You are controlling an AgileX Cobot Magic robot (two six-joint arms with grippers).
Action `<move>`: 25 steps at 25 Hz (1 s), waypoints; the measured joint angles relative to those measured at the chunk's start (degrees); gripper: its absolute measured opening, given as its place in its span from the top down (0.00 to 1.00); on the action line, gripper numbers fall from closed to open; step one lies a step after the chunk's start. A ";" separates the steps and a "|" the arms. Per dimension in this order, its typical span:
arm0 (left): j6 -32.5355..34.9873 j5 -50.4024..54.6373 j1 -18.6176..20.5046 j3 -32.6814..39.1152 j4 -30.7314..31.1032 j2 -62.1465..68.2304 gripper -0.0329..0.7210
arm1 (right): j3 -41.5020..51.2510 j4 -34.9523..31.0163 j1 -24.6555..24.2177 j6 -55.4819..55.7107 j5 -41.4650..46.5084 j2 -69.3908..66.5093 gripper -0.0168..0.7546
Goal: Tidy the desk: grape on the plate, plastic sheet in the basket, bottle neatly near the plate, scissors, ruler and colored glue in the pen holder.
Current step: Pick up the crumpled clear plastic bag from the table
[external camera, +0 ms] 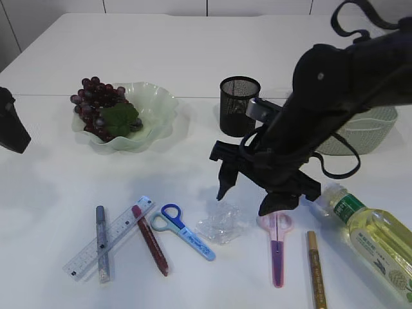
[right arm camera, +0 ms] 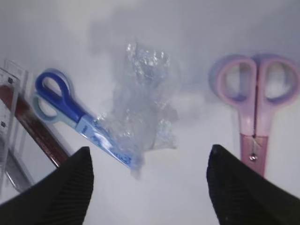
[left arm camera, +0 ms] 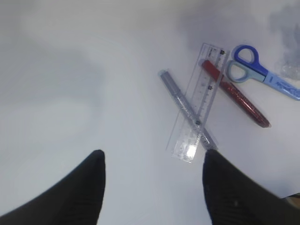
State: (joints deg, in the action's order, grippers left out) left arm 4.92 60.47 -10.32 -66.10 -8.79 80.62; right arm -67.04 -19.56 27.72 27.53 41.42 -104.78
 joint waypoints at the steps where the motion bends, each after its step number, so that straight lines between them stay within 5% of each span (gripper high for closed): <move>1: 0.00 -0.12 0.00 0.00 -0.13 0.00 0.33 | -1.34 -0.45 0.00 0.72 0.23 -1.17 0.22; 20: 0.00 -2.82 0.00 0.00 -0.72 0.00 0.33 | -5.45 -4.45 0.00 9.79 2.15 -11.41 0.22; 25: 0.00 -3.01 0.00 0.00 -0.72 0.00 0.33 | -5.45 -4.90 0.00 9.87 1.44 -12.01 0.37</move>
State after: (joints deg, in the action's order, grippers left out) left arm 4.92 57.46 -10.32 -66.10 -9.52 80.62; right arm -72.48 -24.46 27.72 37.40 42.86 -116.78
